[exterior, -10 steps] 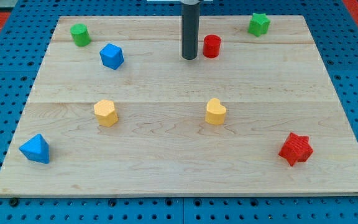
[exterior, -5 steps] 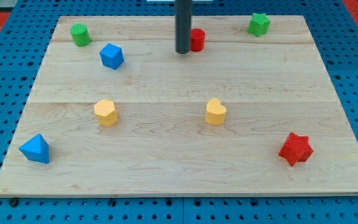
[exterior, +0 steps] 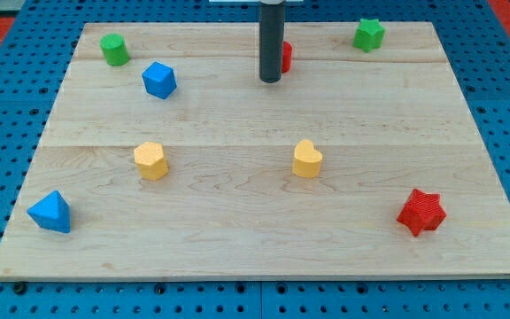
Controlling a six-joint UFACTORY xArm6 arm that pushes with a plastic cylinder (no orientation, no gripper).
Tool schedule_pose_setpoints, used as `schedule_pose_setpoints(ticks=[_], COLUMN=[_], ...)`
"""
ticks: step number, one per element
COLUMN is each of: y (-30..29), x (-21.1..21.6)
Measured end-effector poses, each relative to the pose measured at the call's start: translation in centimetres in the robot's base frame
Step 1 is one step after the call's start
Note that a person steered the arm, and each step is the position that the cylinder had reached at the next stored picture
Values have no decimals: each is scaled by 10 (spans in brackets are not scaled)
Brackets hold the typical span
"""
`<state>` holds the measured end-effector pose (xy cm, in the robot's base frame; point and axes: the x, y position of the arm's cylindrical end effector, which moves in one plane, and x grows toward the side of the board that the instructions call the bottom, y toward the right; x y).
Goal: Push the red circle diagonal to the blue cube
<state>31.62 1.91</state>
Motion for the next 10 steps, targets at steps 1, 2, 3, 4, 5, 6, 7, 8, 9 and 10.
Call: schedule_pose_setpoints(ticks=[1, 2, 3, 4, 5, 6, 7, 8, 9, 10], y=[9, 23, 34, 58, -1, -74, -44, 23, 22, -28], x=[-5, -14, -17, -18, -27, -31, -13, -34, -61, -63])
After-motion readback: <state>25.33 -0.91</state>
